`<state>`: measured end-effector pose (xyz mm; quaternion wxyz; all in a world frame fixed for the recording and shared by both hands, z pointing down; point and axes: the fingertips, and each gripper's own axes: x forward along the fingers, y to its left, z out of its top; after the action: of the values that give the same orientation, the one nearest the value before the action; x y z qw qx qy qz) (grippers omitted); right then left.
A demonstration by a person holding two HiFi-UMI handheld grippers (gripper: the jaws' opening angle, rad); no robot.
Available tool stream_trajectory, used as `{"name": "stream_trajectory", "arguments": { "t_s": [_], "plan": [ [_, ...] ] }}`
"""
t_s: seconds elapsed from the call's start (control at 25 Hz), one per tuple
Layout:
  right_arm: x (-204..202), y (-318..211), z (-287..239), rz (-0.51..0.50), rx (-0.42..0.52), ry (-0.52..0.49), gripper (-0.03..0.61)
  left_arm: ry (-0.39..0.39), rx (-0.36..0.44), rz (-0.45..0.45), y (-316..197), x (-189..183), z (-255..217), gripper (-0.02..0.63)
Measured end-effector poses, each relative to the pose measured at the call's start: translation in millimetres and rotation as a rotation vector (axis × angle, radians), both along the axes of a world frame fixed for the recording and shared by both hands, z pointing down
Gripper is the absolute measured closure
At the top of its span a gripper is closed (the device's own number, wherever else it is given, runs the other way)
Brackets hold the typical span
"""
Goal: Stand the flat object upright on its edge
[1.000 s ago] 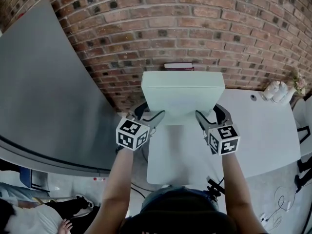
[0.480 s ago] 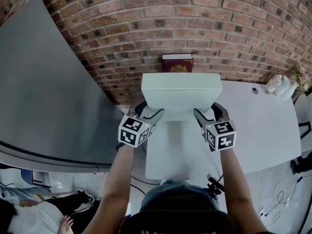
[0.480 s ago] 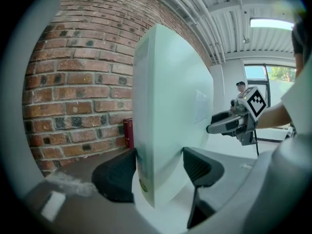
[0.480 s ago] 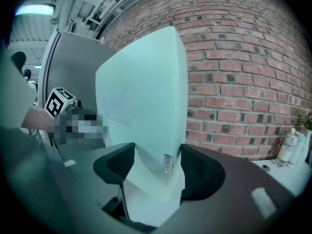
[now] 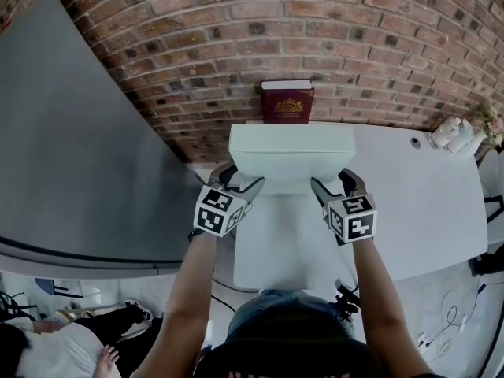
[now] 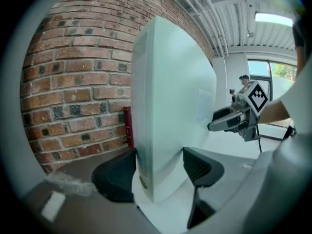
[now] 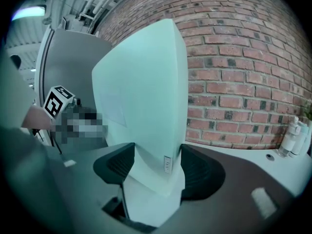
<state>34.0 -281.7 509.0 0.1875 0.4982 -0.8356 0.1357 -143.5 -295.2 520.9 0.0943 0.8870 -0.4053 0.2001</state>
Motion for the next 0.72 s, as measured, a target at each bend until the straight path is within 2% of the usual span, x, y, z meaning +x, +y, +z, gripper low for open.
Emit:
{"name": "stream_trajectory", "arguments": {
  "t_s": [0.72],
  "plan": [
    [0.0, -8.5, 16.1, 0.011, -0.034, -0.003, 0.282, 0.009, -0.040, -0.005, -6.1, -1.5, 16.9, 0.301]
  ]
}}
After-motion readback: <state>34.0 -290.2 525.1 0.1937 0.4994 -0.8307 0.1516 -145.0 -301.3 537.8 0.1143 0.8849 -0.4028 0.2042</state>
